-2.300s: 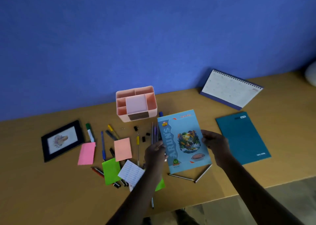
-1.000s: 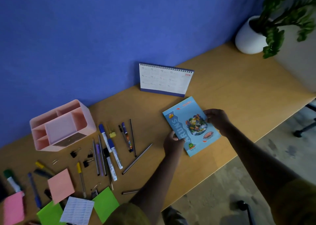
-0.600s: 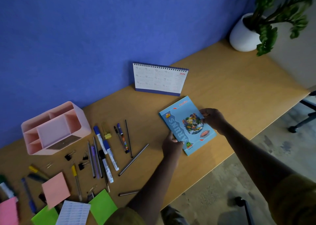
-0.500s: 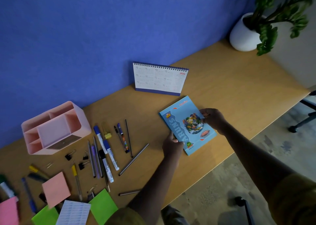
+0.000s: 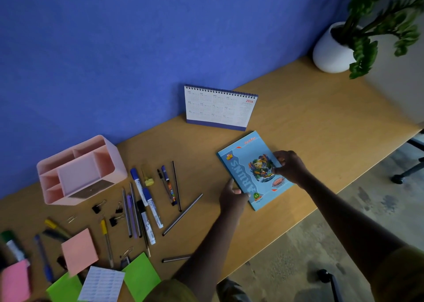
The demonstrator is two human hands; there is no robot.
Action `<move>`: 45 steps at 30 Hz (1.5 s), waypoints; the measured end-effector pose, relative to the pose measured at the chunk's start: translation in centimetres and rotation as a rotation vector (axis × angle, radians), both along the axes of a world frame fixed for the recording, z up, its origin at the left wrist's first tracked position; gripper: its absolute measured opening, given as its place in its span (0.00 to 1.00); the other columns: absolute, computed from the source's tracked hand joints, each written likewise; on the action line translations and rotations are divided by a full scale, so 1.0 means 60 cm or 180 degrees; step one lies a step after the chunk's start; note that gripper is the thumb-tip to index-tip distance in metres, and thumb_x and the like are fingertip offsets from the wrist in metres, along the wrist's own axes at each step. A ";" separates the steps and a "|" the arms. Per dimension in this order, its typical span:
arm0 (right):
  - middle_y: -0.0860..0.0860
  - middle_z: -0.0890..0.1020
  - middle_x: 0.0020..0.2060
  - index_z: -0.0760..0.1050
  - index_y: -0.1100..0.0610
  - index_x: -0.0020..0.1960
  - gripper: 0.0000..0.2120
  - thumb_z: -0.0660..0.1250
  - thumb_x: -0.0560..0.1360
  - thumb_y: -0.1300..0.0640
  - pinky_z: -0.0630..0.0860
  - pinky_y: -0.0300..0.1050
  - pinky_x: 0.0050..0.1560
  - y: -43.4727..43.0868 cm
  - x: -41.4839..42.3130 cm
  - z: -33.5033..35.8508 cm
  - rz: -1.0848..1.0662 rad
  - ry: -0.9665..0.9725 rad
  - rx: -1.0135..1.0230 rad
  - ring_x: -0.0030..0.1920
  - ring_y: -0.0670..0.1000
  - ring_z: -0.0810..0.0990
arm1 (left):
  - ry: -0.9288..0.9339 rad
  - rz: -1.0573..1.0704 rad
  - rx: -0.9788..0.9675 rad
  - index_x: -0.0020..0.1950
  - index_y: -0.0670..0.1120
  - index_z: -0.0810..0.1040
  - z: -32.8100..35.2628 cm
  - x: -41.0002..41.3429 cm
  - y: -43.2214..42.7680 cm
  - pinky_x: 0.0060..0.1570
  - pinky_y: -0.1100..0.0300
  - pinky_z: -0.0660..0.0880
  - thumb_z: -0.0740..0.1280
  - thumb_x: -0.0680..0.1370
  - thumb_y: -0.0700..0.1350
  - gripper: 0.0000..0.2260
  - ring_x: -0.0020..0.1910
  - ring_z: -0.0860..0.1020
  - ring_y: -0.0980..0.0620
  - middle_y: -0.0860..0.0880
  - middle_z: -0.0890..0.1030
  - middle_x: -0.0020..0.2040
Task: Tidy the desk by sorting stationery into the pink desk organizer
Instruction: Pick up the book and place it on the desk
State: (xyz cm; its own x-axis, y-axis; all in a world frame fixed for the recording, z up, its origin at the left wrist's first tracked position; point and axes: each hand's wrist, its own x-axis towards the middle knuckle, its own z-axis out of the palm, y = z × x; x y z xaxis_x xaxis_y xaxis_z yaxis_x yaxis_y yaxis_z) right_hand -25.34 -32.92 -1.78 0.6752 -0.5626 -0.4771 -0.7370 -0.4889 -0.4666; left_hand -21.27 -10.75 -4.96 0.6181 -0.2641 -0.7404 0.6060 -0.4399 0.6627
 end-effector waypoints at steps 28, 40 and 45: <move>0.54 0.47 0.85 0.36 0.52 0.86 0.79 0.88 0.55 0.37 0.68 0.70 0.75 0.085 -0.053 0.015 0.1282 0.0872 -0.0964 0.82 0.62 0.52 | 0.0184 -0.0512 -0.0202 0.73 0.42 0.80 0.018 -0.038 0.018 0.62 0.55 0.83 0.74 0.80 0.37 0.21 0.66 0.83 0.48 0.45 0.84 0.69; 0.58 0.34 0.84 0.35 0.50 0.87 0.78 0.87 0.57 0.38 0.59 0.69 0.78 0.223 -0.056 0.023 0.1458 0.0686 -0.1444 0.86 0.62 0.40 | 0.0356 0.0023 -0.0177 0.79 0.42 0.73 0.063 0.000 0.152 0.66 0.55 0.78 0.76 0.80 0.42 0.28 0.68 0.81 0.47 0.45 0.81 0.70; 0.55 0.37 0.86 0.36 0.47 0.87 0.70 0.83 0.65 0.36 0.57 0.71 0.80 0.365 -0.030 0.020 0.1636 0.0351 -0.1041 0.86 0.61 0.41 | 0.0360 0.0402 -0.0279 0.70 0.51 0.80 0.085 0.024 0.269 0.65 0.51 0.83 0.75 0.80 0.45 0.18 0.62 0.83 0.51 0.52 0.84 0.60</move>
